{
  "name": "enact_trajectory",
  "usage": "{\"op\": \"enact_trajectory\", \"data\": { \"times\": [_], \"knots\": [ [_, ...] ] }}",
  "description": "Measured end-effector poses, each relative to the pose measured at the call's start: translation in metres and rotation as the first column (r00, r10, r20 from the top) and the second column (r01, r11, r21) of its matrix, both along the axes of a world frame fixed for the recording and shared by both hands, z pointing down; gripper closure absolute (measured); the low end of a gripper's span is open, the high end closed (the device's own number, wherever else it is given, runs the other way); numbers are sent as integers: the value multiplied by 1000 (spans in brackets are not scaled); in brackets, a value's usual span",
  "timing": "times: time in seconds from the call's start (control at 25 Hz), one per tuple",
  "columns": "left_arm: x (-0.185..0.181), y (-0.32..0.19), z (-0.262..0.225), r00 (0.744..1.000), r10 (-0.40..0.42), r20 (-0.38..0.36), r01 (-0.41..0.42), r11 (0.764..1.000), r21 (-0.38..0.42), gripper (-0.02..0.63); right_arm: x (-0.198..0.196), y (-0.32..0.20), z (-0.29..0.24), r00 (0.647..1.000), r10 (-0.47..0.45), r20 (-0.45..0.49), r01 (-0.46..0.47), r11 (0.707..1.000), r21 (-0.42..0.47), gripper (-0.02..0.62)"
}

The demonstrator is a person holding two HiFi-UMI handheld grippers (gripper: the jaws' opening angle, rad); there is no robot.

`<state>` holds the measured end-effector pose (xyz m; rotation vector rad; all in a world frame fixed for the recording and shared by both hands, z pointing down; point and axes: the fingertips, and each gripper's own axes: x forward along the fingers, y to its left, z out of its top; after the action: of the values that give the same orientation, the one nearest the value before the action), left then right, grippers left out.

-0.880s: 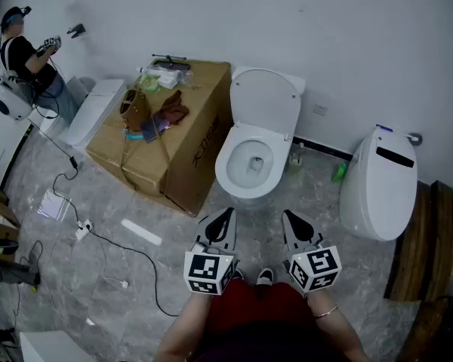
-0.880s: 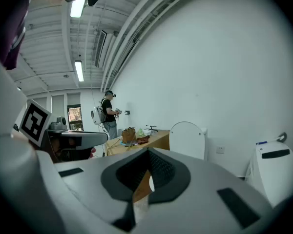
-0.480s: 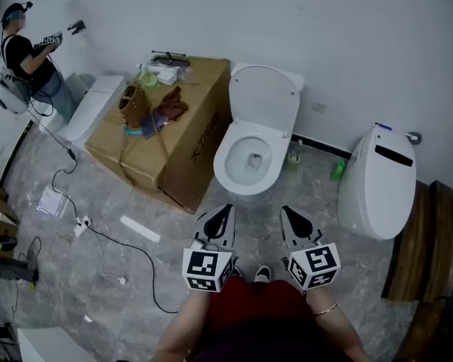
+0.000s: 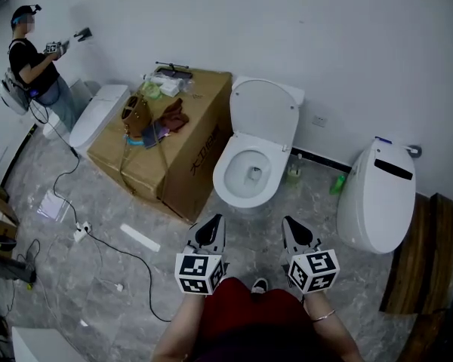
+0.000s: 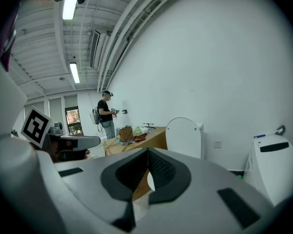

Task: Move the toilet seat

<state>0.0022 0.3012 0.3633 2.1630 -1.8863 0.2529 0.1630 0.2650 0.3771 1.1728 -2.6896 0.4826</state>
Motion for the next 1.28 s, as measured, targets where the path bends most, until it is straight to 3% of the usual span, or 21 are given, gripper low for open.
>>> {"op": "enact_trajectory", "data": {
  "times": [0.56,1.28],
  "knots": [
    [-14,-49,14,1000,3,13,-2,999,-33,578,-6,-48,16,999,35,16,-34,998,-58,578],
    [-110,-227,60,999,41,0,-41,992,-118,577,-81,-219,59,993,112,-42,-117,979,-168,578]
  ]
}}
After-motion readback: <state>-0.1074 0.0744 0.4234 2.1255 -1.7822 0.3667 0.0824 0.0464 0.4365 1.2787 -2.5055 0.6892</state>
